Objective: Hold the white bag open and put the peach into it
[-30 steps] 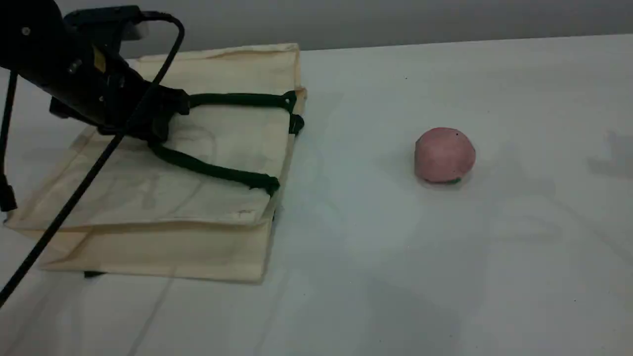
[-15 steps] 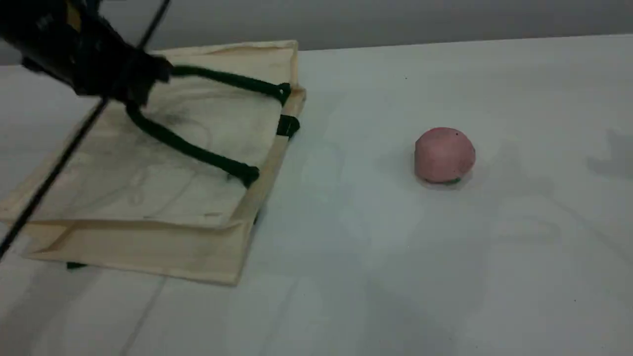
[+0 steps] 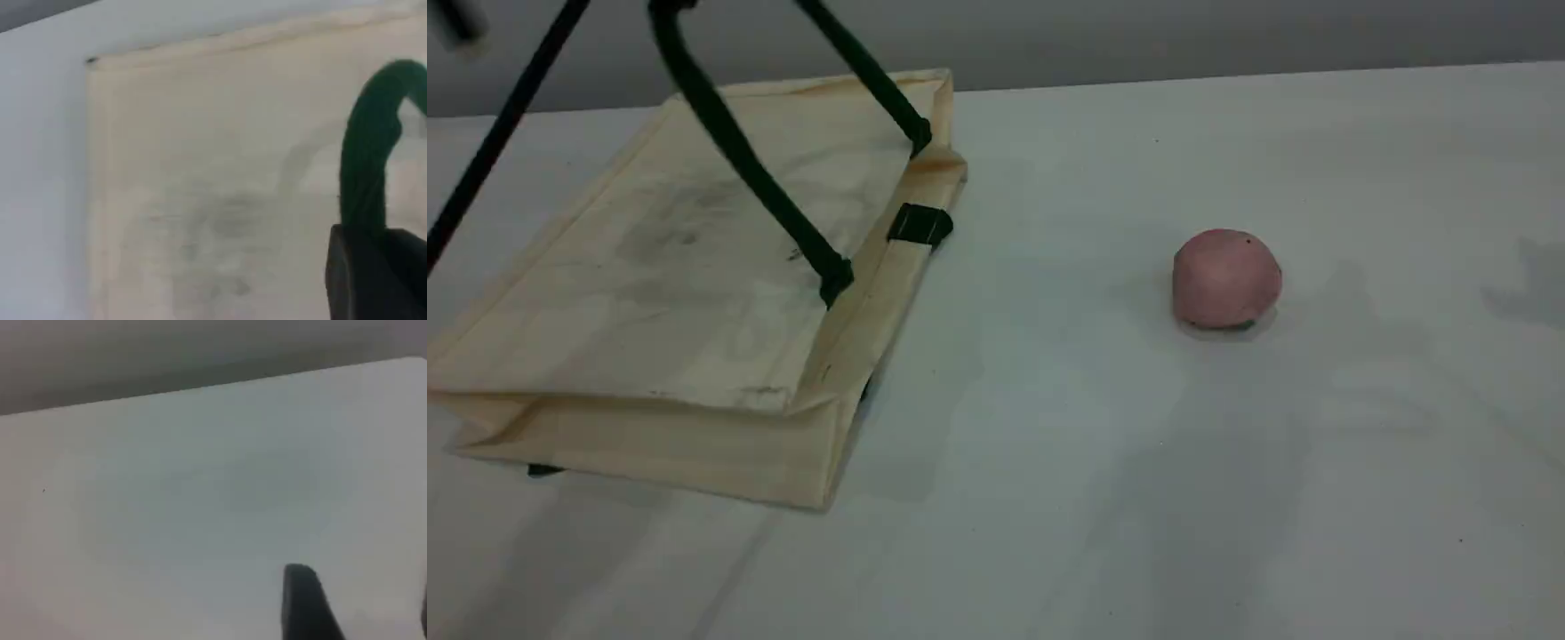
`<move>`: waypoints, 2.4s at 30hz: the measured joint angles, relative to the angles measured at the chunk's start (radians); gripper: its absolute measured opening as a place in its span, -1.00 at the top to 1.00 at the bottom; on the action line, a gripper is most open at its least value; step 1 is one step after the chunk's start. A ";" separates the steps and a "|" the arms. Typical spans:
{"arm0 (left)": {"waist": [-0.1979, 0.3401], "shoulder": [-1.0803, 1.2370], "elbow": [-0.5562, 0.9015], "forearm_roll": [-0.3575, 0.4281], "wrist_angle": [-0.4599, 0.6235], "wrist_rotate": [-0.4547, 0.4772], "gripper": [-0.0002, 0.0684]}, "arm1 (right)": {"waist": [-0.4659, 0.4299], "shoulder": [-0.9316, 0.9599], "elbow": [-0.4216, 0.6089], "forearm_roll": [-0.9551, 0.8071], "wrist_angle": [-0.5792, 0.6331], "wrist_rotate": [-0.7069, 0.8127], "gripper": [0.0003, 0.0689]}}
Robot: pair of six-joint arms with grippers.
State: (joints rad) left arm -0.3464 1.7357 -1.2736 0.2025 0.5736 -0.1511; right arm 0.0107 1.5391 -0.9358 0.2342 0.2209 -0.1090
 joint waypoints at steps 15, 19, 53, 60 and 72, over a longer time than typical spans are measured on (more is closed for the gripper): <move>0.001 0.000 -0.422 -0.382 0.532 0.704 0.74 | 0.030 0.000 0.000 0.004 0.099 -0.014 0.04; 0.001 0.000 -0.436 -0.352 0.550 0.762 0.74 | 0.083 0.000 0.000 0.005 0.099 -0.062 0.04; -0.006 0.002 -0.543 -0.366 0.612 0.798 0.74 | 0.420 0.377 0.000 0.065 -0.024 -0.129 -0.34; -0.006 0.002 -0.543 -0.366 0.612 0.798 0.74 | 0.435 0.438 -0.016 0.162 -0.077 -0.129 -0.61; -0.006 0.002 -0.543 -0.366 0.620 0.798 0.74 | 0.439 0.474 -0.113 0.240 -0.022 -0.132 -0.64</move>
State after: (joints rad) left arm -0.3519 1.7376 -1.8170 -0.1640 1.1938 0.6468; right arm 0.4501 2.0126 -1.0493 0.4746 0.1988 -0.2407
